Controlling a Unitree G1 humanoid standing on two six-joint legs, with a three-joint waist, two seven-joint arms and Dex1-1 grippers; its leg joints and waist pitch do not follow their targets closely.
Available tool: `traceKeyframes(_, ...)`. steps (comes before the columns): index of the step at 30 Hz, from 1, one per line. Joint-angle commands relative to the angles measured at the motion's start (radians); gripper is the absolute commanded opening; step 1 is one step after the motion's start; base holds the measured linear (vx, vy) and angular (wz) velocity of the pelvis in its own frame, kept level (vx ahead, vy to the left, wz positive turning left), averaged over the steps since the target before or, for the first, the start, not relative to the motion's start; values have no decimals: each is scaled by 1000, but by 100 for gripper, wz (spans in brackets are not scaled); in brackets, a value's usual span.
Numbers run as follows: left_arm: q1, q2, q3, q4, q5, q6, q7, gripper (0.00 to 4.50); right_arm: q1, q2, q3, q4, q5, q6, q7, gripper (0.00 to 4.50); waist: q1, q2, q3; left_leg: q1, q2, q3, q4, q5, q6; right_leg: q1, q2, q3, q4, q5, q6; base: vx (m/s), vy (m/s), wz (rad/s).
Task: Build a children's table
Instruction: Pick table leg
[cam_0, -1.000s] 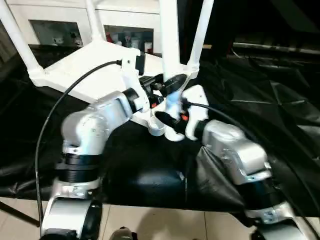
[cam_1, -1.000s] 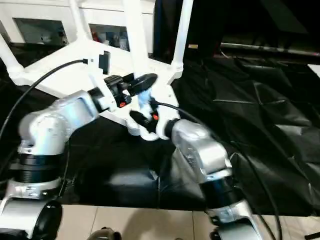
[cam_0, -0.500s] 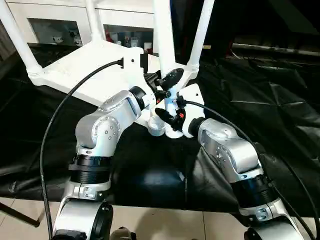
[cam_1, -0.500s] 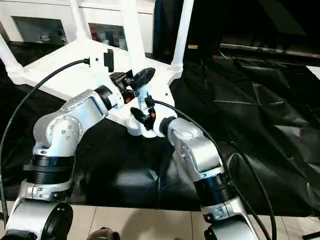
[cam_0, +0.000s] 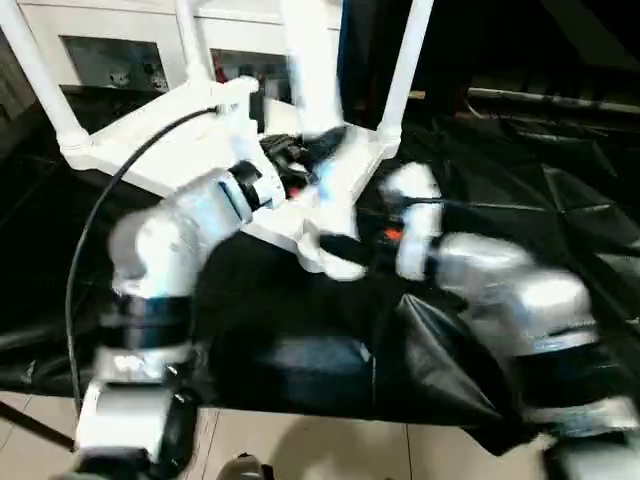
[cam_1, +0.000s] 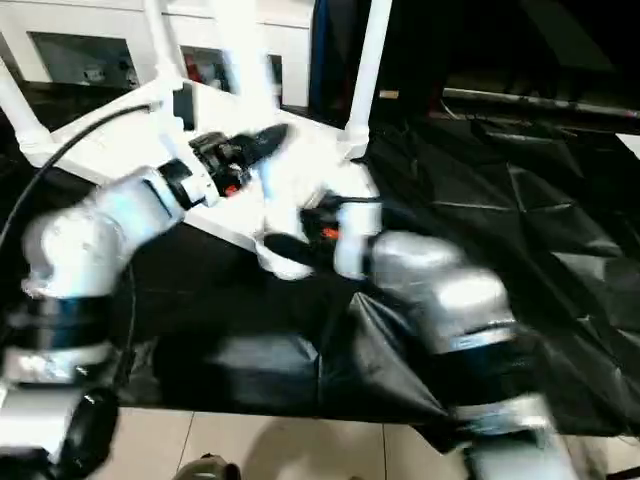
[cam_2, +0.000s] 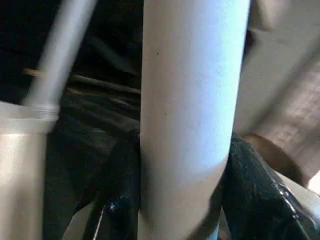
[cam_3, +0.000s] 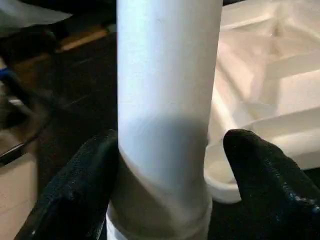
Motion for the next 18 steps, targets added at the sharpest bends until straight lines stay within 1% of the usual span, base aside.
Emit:
traceKeyframes(1,-39,5,-9,-17,-51,35,-57,188,-21,-10,-21,-17,22,30,21,353,1,-2,-80,20,53,-22,-66,-99,-6,49,-88,50,-70,-33,-226,0,0,0)
traceKeyframes(3,-46,12,-10,-16,-67,46,-84,188,-25,-14,-25,-15,30,39,29,353,-2,-2,-80,22,54,-23,-65,-103,-6,49,-90,50,-70,-53,-230,0,0,0)
traceKeyframes(5,-60,41,-25,-15,-98,71,-180,188,-33,-31,-27,-8,58,61,62,353,-3,-5,-80,22,53,-22,-65,-98,-4,48,-89,50,-72,-68,-234,0,0,0)
traceKeyframes(6,-62,45,-28,-12,-99,73,-193,188,-34,-34,-25,-5,61,63,67,353,-3,-4,-80,24,55,-21,-66,-98,-4,46,-87,50,-71,-72,-232,0,0,0)
traceKeyframes(7,-63,48,-30,-10,-100,74,-201,188,-34,-36,-24,-2,61,64,70,325,-2,-3,-80,24,56,-21,-65,-99,-5,46,-88,50,-72,-75,-232,0,0,0)
traceKeyframes(8,-59,55,-41,-7,-98,71,-230,188,-34,-34,-27,8,69,78,72,318,-1,-3,-80,24,56,-21,-66,-96,-6,45,-88,50,-71,-72,-231,0,0,0)
traceKeyframes(10,-56,54,-45,-9,-97,70,-235,188,-32,-33,-24,8,72,79,80,314,0,-3,-80,24,56,-22,-66,-95,-8,46,-88,50,-70,-67,-231,0,0,0)
traceKeyframes(11,-54,51,-42,-10,-100,72,-234,188,-31,-29,-24,6,75,82,78,300,1,-1,-81,25,57,-21,-65,-100,-11,45,-89,51,-70,-68,-231,0,0,0)
traceKeyframes(12,-54,51,-42,-11,-101,73,-234,188,-31,-28,-24,6,76,83,77,277,2,-3,-81,26,57,-21,-66,-98,-12,45,-89,50,-70,-66,-231,0,0,0)
traceKeyframes(16,-53,52,-39,-9,-106,74,-240,188,-31,-23,-23,2,82,89,72,265,3,-3,-82,23,57,-22,-66,-100,-17,48,-90,50,-70,-66,-229,0,0,0)
traceKeyframes(17,-53,51,-37,-7,-109,74,-245,188,-32,-18,-26,3,82,83,65,242,2,-5,-82,22,56,-21,-66,-96,-15,48,-89,50,-70,-64,-227,0,0,0)
traceKeyframes(18,-53,50,-36,-7,-109,73,-250,188,-32,-15,-28,3,83,81,59,236,2,-4,-82,23,56,-21,-66,-93,-15,47,-89,50,-70,-65,-226,0,0,0)
